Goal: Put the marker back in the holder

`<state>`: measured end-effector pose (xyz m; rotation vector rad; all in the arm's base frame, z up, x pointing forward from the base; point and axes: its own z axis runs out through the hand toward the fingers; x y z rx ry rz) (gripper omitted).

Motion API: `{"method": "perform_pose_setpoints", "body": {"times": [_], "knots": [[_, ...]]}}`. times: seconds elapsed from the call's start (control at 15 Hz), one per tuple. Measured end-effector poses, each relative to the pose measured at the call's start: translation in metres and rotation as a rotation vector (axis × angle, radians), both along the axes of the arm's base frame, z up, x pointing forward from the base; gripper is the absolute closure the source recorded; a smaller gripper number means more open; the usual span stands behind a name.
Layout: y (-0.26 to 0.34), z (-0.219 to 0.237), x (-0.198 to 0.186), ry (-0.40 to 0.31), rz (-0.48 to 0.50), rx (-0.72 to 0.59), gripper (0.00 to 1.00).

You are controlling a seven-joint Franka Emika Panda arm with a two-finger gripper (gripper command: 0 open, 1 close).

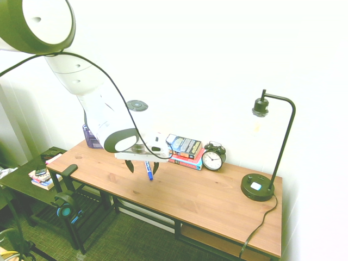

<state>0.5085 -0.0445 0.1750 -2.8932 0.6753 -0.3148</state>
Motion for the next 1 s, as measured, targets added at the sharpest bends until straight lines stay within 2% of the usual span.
{"method": "perform_pose_setpoints", "body": {"times": [1.0], "knots": [[-0.012, -0.020, 0.011, 0.014, -0.027, -0.011, 1.00]]}}
